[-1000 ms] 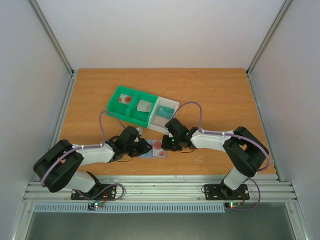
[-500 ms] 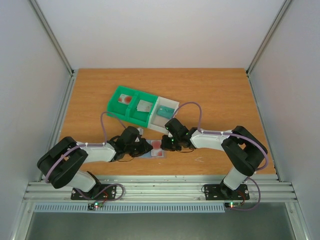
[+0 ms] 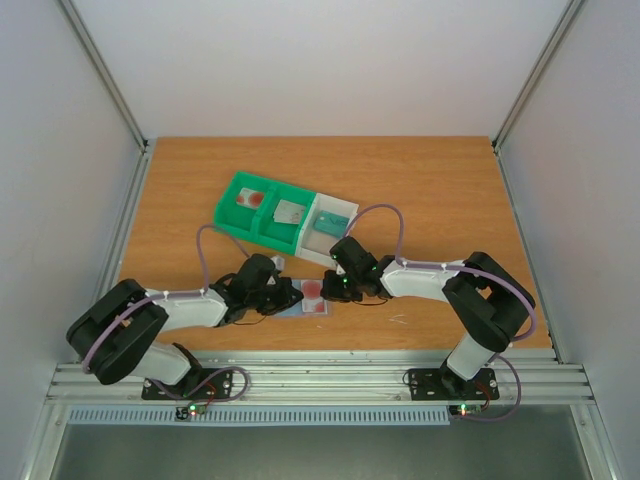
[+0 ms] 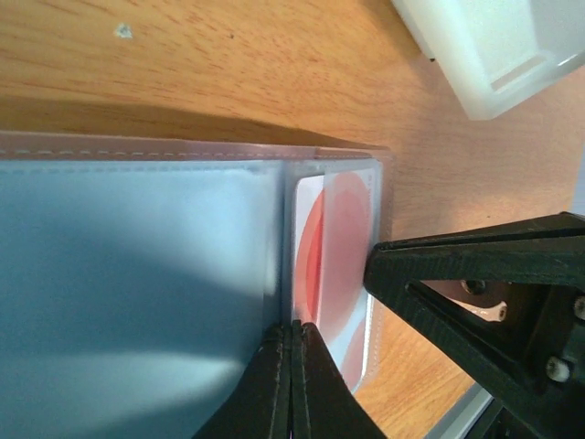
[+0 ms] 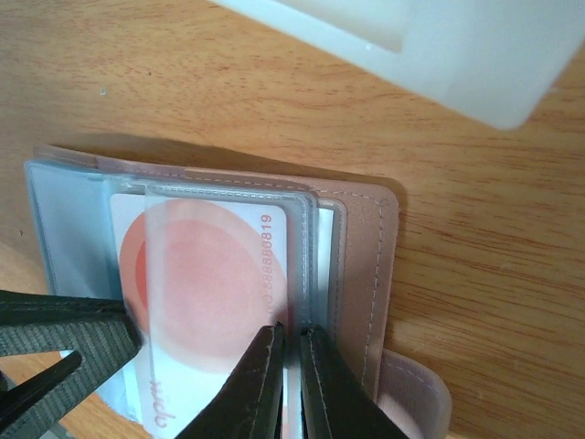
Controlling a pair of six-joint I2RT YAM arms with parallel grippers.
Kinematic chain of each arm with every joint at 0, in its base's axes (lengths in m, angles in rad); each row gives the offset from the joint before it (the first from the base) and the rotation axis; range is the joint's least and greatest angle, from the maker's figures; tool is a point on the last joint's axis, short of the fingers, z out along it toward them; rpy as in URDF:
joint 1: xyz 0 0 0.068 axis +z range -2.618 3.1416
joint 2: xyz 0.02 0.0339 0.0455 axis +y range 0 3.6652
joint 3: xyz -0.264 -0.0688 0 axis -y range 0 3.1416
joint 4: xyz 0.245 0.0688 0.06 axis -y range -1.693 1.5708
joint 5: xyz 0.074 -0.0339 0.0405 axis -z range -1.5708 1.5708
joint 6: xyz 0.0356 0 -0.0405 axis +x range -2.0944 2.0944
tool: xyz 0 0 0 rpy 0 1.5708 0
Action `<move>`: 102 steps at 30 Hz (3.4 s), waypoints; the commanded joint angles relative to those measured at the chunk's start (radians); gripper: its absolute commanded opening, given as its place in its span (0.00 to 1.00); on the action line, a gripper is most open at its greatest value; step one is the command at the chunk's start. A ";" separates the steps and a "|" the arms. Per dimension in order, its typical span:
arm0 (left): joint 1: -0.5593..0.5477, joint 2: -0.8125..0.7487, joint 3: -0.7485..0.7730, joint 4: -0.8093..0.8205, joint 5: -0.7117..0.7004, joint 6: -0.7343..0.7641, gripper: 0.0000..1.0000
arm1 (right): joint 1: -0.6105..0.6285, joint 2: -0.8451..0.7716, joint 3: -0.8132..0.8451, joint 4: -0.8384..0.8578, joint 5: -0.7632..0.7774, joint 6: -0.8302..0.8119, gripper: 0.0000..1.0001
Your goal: Take the credit cards out of the card holder
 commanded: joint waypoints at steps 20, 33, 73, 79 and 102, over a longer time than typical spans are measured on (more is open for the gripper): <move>0.023 -0.126 0.047 -0.272 -0.096 0.088 0.01 | 0.002 -0.024 -0.049 -0.035 0.050 -0.014 0.07; 0.032 -0.147 0.030 -0.224 -0.081 0.057 0.28 | 0.003 -0.085 -0.020 -0.039 -0.016 0.005 0.10; 0.031 -0.003 -0.029 0.083 -0.017 -0.038 0.10 | 0.008 0.028 -0.078 0.072 -0.055 0.042 0.07; 0.031 -0.004 -0.021 0.099 0.006 -0.033 0.02 | 0.008 0.033 -0.078 0.069 -0.051 0.035 0.07; 0.052 -0.127 -0.070 0.036 -0.038 -0.062 0.00 | 0.006 0.018 -0.109 0.068 -0.035 0.020 0.06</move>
